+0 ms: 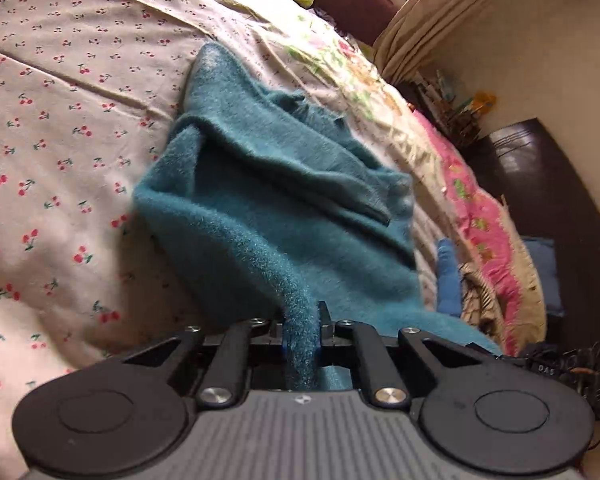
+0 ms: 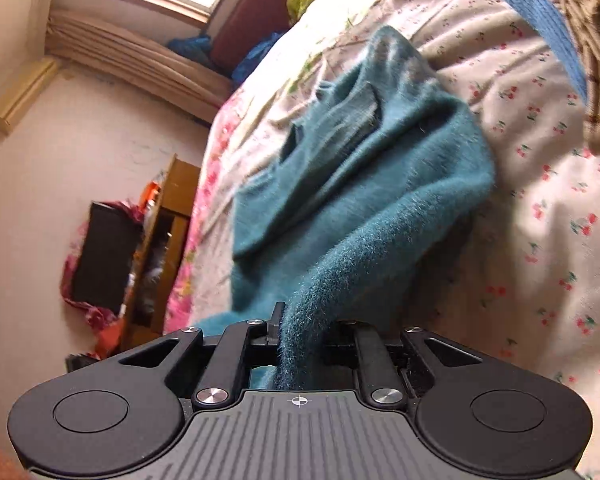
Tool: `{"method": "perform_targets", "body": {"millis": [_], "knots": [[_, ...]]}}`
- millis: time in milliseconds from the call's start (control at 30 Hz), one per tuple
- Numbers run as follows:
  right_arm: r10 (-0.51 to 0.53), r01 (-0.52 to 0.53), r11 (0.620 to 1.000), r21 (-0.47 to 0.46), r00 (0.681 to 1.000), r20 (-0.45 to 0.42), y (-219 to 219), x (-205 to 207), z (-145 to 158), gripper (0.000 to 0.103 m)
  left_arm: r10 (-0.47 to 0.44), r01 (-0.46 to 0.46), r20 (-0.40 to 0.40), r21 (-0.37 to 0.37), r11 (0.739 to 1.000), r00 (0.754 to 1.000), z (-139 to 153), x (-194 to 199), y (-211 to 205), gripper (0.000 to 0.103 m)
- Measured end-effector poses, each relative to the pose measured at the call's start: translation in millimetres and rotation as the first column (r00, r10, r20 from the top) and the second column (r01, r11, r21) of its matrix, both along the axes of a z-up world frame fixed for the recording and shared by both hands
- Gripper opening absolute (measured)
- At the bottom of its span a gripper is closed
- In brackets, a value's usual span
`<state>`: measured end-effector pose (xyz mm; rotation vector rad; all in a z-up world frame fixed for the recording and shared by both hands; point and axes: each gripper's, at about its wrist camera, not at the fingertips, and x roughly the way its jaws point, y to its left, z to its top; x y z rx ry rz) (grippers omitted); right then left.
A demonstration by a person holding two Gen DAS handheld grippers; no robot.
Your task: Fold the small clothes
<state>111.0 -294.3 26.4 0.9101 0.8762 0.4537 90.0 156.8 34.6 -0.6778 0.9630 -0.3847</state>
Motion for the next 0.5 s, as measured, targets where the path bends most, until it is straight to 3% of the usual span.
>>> {"method": "perform_targets", "body": {"millis": [133, 267, 400, 500], "knots": [[-0.084, 0.081, 0.996, 0.038, 0.993, 0.079, 3.4, 70.8, 13.5, 0.014, 0.085, -0.077, 0.069, -0.108, 0.991, 0.994, 7.1, 58.1, 11.4, 0.022], [-0.204, 0.202, 0.979, 0.035, 0.977, 0.066, 2.9, 134.1, -0.6, 0.014, 0.179, -0.167, 0.106, -0.111, 0.980, 0.978, 3.2, 118.4, 23.0, 0.022], [-0.305, 0.305, 0.951, -0.053, 0.952, 0.003, -1.4, 178.5, -29.2, 0.018, 0.284, -0.280, 0.052, -0.079, 0.957, 0.957, -22.0, 163.7, 33.9, 0.023], [-0.339, 0.339, 0.941, -0.011, 0.938, -0.074, -11.8, 193.8, -51.8, 0.023, 0.330, -0.329, -0.001, -0.054, 0.943, 0.944, -43.7, 178.6, 36.9, 0.026]]}}
